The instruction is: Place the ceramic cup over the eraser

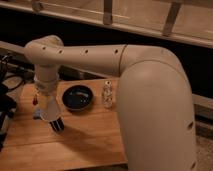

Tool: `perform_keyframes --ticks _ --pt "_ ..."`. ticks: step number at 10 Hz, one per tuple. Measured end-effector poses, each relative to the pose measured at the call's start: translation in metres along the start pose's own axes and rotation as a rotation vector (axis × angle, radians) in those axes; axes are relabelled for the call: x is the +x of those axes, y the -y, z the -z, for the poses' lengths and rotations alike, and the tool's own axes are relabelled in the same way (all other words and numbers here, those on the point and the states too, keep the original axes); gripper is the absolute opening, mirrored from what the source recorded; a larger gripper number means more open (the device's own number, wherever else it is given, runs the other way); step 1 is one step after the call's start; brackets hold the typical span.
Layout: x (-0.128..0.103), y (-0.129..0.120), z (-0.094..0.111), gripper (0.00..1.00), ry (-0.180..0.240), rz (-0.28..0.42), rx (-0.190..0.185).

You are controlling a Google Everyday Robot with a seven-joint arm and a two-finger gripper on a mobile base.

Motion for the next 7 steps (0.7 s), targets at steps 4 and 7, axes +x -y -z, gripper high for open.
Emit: perform_keyframes --ticks 4,7 --pt "0.0 -0.004 -0.015 0.0 -0.008 0.014 -0.009" --pt "-0.002 -0.008 -0.018 0.0 -0.011 0.02 -0.011"
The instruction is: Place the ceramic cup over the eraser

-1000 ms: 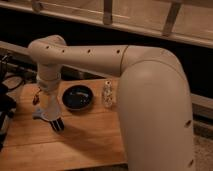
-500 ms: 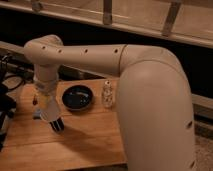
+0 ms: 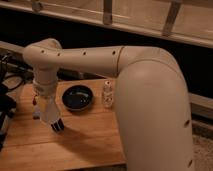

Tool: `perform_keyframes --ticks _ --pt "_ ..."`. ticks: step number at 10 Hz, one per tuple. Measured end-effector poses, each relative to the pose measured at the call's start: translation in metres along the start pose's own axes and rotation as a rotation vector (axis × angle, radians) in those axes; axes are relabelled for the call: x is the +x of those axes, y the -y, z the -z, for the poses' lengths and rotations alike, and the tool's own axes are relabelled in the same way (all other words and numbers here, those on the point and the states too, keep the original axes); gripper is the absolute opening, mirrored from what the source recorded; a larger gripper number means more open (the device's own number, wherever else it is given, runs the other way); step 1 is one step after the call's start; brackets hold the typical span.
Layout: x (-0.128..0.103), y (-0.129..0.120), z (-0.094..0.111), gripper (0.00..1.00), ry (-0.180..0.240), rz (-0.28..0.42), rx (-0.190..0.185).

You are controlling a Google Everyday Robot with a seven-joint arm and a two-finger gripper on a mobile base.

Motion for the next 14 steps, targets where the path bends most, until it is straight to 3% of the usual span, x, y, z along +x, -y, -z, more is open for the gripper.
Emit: perform_keyframes --ticks 14 --pt "-0.003 -0.006 -0.028 0.0 -0.003 0.025 -0.002"
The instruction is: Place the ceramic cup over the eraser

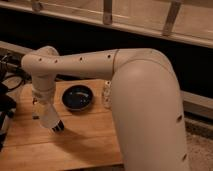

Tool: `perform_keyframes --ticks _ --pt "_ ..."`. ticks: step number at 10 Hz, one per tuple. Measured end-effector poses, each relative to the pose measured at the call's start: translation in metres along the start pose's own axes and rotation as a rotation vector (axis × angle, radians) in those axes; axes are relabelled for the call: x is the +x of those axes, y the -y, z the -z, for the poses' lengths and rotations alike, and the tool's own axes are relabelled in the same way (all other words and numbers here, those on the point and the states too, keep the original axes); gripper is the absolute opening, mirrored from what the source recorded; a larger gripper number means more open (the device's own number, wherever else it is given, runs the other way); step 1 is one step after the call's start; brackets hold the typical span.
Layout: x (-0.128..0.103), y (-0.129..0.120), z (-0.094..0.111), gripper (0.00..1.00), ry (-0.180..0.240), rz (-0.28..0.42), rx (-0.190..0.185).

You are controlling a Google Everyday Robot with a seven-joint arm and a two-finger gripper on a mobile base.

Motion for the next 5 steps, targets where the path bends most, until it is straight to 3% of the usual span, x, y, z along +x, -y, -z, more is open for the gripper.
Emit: perform_keyframes --ticks 5 --pt "-0.0014 -0.0017 -0.0092 0.0 -0.001 0.009 -0.001"
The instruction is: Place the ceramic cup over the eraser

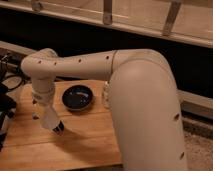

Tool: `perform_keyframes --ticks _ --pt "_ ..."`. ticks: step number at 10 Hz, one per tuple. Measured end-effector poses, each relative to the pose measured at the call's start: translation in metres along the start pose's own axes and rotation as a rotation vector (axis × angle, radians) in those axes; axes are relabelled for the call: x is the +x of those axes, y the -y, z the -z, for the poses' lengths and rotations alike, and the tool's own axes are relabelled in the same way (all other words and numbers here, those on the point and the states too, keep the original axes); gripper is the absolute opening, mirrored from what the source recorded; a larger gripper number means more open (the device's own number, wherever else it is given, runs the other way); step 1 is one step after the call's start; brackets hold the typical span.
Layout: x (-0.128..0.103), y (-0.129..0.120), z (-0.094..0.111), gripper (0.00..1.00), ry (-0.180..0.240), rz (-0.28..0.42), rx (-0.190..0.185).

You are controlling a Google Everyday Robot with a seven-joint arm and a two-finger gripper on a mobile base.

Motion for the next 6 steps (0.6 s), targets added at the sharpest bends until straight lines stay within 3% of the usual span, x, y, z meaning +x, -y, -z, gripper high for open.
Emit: perform_keyframes --ticks 4,6 --pt "-0.0021 -0.0022 -0.0072 0.01 0.0 0.008 0.0" --pt "-0.0025 -0.0029 -0.0097 0.16 -0.001 0.011 0.0"
